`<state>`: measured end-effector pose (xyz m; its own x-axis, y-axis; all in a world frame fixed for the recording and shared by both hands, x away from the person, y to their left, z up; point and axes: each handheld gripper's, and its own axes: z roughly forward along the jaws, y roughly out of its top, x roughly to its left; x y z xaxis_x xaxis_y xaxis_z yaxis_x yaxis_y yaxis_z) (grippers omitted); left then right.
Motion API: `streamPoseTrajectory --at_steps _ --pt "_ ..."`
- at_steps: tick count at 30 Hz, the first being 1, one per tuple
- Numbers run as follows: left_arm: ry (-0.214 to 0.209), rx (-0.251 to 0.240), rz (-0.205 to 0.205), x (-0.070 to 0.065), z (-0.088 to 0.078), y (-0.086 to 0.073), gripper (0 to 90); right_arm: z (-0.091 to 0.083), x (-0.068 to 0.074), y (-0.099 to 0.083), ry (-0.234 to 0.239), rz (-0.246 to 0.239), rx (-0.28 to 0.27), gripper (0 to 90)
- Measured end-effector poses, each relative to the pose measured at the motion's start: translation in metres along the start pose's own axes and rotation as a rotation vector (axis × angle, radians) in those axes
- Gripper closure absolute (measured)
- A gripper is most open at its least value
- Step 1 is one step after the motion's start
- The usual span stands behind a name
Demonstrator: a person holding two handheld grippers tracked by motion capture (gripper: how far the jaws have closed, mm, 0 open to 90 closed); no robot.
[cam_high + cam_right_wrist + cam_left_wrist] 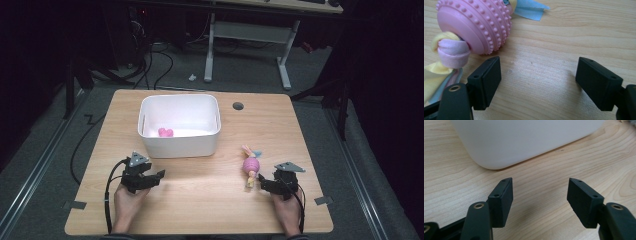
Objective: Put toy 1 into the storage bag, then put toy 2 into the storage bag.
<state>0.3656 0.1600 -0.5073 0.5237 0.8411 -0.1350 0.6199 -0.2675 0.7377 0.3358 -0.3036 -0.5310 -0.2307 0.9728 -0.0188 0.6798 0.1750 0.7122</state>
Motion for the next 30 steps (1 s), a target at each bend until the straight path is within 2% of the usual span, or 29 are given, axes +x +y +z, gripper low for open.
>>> streamPoseTrajectory --at_steps 10,16,22,27,30 --pt "0.040 0.009 -0.017 0.002 0.015 -0.010 37.2 0.000 0.000 0.000 0.005 -0.002 -0.004 21.4" --pt "0.069 0.023 -0.001 0.001 0.020 -0.012 36.9 0.000 0.000 0.000 0.004 -0.002 -0.004 21.5" --pt "0.087 0.010 0.012 -0.001 0.023 -0.013 36.3 0.000 0.000 0.000 0.006 -0.006 -0.004 21.4" --pt "0.115 0.006 0.060 -0.006 0.026 -0.014 34.4 0.000 0.000 0.000 0.009 -0.007 -0.003 20.9" --pt "0.116 -0.007 0.057 -0.006 0.027 -0.015 33.3 0.000 -0.001 0.000 0.023 -0.016 0.001 20.2"
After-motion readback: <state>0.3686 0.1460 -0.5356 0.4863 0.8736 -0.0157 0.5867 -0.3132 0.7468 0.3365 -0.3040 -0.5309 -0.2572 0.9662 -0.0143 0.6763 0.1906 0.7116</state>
